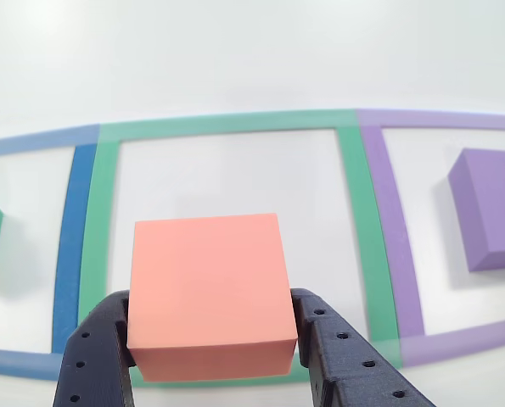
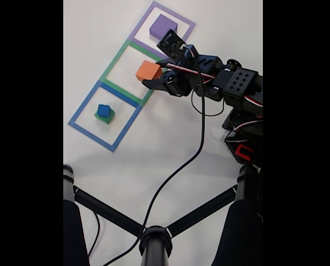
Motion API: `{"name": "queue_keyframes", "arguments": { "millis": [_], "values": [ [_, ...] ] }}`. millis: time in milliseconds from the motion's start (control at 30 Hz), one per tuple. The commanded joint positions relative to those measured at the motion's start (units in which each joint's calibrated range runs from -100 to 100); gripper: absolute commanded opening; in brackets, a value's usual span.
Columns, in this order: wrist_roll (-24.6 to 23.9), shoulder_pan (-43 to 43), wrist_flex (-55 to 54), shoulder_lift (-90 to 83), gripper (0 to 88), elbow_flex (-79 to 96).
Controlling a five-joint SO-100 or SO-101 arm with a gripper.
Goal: Tower of hanoi
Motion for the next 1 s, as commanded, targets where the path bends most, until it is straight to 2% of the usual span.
{"name": "queue_keyframes", "arguments": {
  "millis": [0,133,400,633,967],
  "values": [
    [0.6,-0.8,-18.1,8.9,15.3,2.5],
    [0.6,-1.0,-30.4,18.6,15.4,4.0],
    [0.6,-0.3,-46.2,34.7,15.4,2.1],
    [0.6,-0.3,-54.2,44.7,15.5,-0.8],
    [0.6,-0.1,-59.5,53.3,15.5,-5.5]
  ]
}}
